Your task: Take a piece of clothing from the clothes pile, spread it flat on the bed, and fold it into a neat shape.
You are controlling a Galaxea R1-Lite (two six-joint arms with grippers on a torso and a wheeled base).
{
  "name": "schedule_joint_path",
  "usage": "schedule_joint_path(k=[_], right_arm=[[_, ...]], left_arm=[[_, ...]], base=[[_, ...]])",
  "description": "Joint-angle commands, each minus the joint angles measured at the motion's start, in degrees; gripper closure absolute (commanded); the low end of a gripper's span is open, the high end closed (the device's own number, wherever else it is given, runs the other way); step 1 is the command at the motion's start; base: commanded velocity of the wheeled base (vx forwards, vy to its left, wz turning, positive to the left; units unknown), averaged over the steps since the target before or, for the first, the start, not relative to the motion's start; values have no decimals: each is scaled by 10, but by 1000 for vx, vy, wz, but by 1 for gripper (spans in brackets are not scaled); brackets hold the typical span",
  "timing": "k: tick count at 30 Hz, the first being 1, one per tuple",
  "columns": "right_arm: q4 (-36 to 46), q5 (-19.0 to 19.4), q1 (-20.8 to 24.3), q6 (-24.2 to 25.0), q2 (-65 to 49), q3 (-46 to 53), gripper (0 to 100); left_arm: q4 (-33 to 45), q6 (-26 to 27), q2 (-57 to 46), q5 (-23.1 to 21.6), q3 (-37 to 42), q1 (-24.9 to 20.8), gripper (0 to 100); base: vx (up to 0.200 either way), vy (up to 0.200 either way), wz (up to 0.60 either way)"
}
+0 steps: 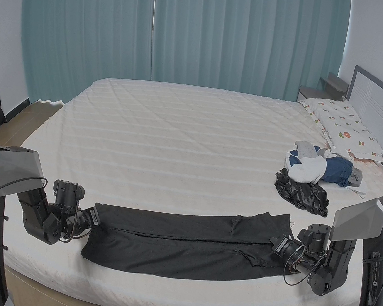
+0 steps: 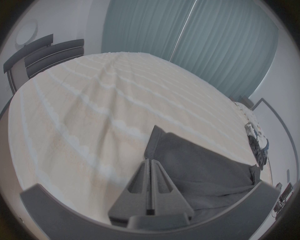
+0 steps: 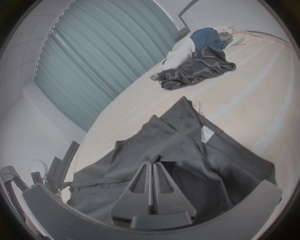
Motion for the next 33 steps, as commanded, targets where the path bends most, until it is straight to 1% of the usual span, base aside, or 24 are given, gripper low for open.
schedule_joint_path(k=[1, 13, 14, 15, 19, 22, 24, 25, 27, 30, 32, 33], right_arm=[[-7, 0, 0, -6, 26, 6, 100], [-7, -1, -1, -7, 27, 2, 100], [-7, -1, -1, -6, 27, 1, 100], [-7, -1, -1, -6, 27, 0, 0], [-7, -8, -4, -3, -6, 8, 0], [-7, -1, -23, 0, -59, 30, 0], [-7, -1, -29, -1, -68, 32, 0], [-6, 0, -44, -2, -86, 33, 0], [-3, 4, -60, -2, -96, 29, 0], [8, 16, -78, -1, -105, 21, 0], [8, 20, -80, 0, -103, 18, 0], [8, 24, -83, 1, -100, 12, 0]], left_arm=[[1, 2, 12, 1, 8, -6, 100], [3, 1, 15, 4, 7, -7, 100], [3, 1, 15, 5, 6, -7, 0], [3, 1, 14, 6, 7, -7, 0], [7, 2, 4, 6, 14, -6, 0], [31, 8, -35, 6, 32, -6, 0], [43, 10, -46, 6, 32, -4, 0], [71, 11, -74, 6, 28, 3, 0], [95, 11, -93, 4, 21, 10, 0], [110, 0, -97, -1, -2, 16, 0], [110, -6, -95, -1, -7, 17, 0], [109, -24, -95, -2, -17, 18, 0]], base=[[0, 0, 0], [0, 0, 0], [0, 0, 0], [0, 0, 0], [0, 0, 0], [0, 0, 0], [0, 0, 0], [0, 0, 0], [0, 0, 0], [0, 0, 0], [0, 0, 0], [0, 0, 0]])
